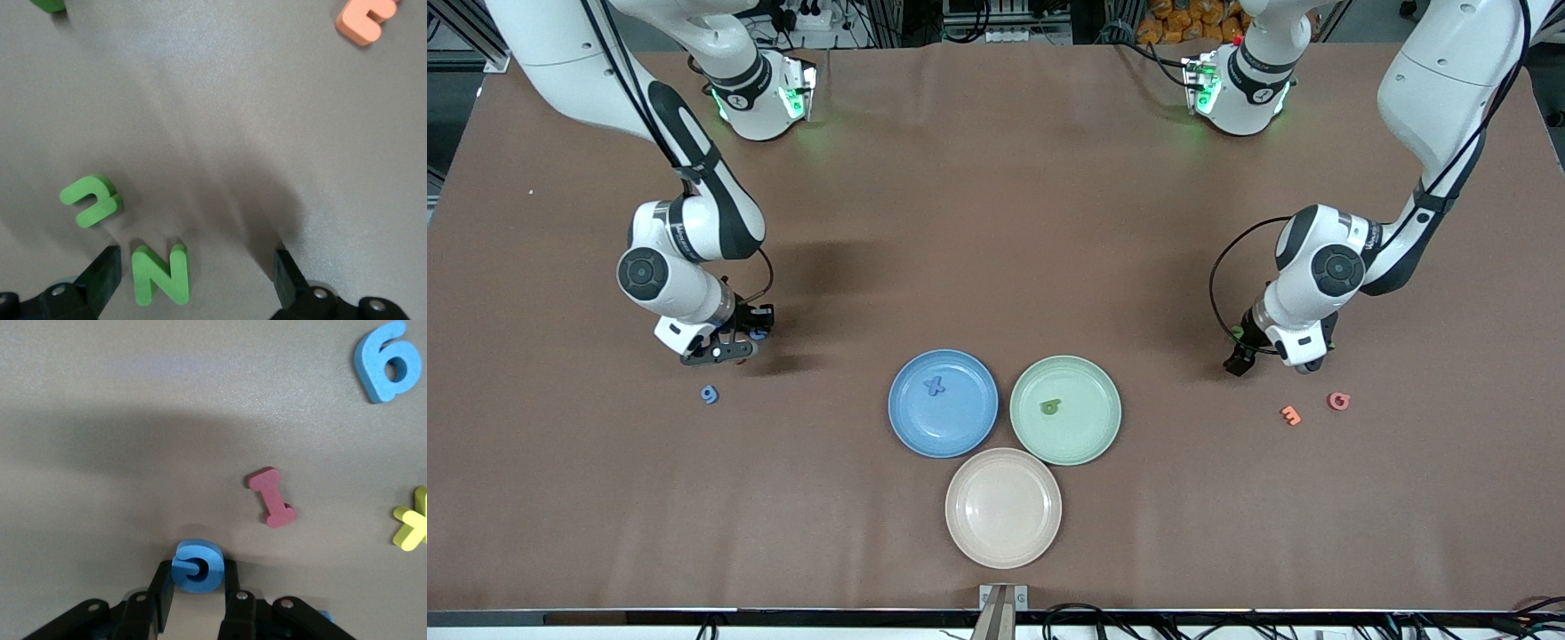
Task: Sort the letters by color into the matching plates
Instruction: 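Grasp the blue c with the right gripper while the left gripper grasps the green n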
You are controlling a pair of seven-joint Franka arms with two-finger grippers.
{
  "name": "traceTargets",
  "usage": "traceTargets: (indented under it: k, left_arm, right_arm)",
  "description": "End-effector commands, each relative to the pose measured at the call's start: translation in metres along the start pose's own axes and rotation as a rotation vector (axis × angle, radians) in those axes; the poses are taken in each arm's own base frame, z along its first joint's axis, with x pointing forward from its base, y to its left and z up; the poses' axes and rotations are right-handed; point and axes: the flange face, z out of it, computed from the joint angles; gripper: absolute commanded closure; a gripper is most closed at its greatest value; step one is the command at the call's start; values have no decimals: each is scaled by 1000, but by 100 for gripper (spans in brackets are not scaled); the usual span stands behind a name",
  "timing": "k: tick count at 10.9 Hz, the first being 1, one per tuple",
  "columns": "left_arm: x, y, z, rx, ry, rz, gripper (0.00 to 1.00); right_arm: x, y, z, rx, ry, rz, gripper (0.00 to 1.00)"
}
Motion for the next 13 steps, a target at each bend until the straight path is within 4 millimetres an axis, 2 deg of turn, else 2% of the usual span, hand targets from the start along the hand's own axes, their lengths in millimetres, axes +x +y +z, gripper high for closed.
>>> traceTargets:
  k: [1, 2, 3, 4, 8, 10, 13]
  left_arm:
    - [-12, 5, 1, -22, 15, -10, 0]
    - [-11, 4, 2, -22, 14, -11, 0]
    - [-11, 4, 1, -22, 17, -7, 29]
    - [-9, 4, 0, -23, 19, -10, 99]
    - [-10, 6, -1, -28, 21, -7, 100]
    - [-12, 17, -10, -53, 27, 1, 100]
    - [-49, 56, -31, -114, 42, 88, 100]
  right_arm:
    - [-1, -3, 4, 6, 2, 3, 83]
    - [0, -3, 3, 9, 6, 7, 87]
    - [1, -5, 2, 9, 9, 4, 90]
    - [3, -6, -1, 10, 13, 2, 93]
    - [18, -16, -19, 40, 36, 13, 97]
    - [26, -26, -33, 77, 24, 36, 97]
    - [44, -57, -53, 114, 8, 89, 97]
